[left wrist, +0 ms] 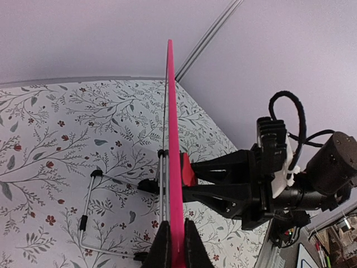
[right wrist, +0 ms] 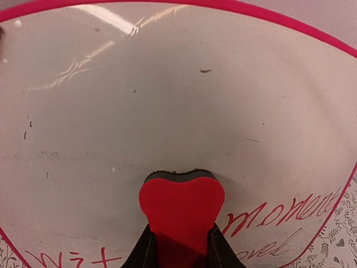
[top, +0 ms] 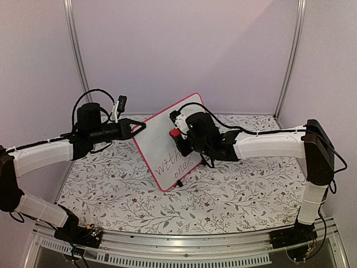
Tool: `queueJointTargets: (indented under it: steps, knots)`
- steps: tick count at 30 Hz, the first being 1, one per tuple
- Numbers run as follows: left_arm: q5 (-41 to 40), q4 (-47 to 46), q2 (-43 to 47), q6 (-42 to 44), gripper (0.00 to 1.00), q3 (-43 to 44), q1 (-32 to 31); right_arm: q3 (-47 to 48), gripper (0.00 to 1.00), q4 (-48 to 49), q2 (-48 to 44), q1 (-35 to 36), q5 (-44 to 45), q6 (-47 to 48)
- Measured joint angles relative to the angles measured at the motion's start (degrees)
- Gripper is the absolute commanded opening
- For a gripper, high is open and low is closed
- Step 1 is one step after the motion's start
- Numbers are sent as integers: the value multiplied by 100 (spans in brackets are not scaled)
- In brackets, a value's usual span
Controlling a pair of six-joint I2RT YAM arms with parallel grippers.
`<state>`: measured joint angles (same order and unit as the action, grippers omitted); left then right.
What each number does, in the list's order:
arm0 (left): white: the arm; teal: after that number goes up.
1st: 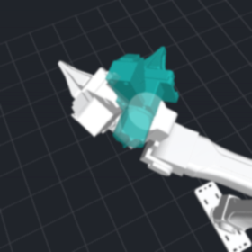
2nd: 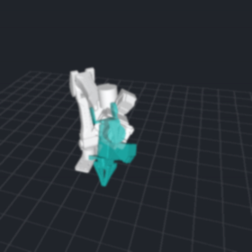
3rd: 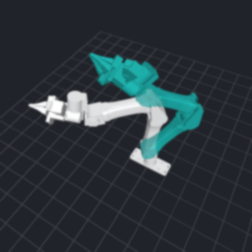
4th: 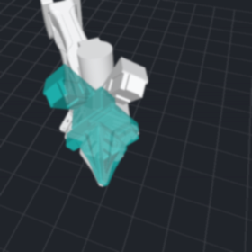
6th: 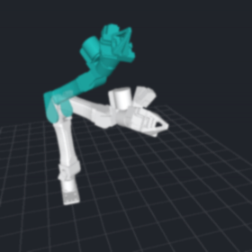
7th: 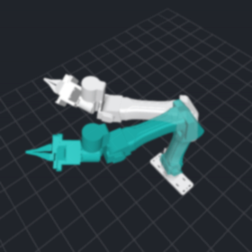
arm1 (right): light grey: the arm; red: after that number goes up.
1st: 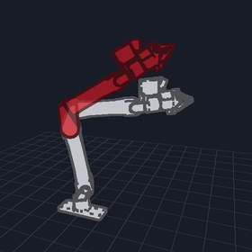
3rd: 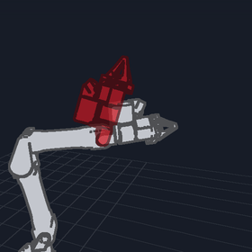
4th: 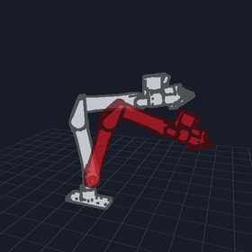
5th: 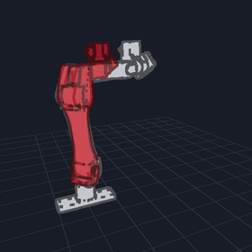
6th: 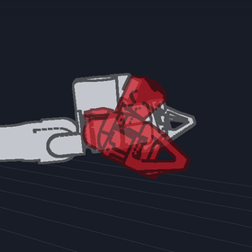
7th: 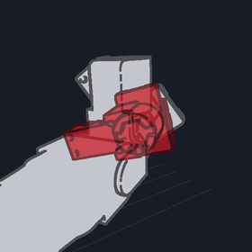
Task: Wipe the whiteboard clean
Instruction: Erase the whiteboard at the center of the board.
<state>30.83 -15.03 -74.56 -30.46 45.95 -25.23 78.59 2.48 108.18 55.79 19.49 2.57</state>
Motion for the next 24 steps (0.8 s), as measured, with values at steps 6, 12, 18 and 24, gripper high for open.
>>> queueJointTargets:
  steps: [6,12,18,24]
  knots:
    - [-31,13,0,-24,0,0,2,-417,24,234,-2,2,-4,-133]
    - [-33,15,0,-22,0,0,0,-691,24,422,-33,2,-13,-313]
    - [-26,13,0,-22,0,0,0,-1016,23,494,-81,2,-61,-463]
    - [-15,11,0,4,0,0,0,-1305,23,514,-103,7,-177,-535]
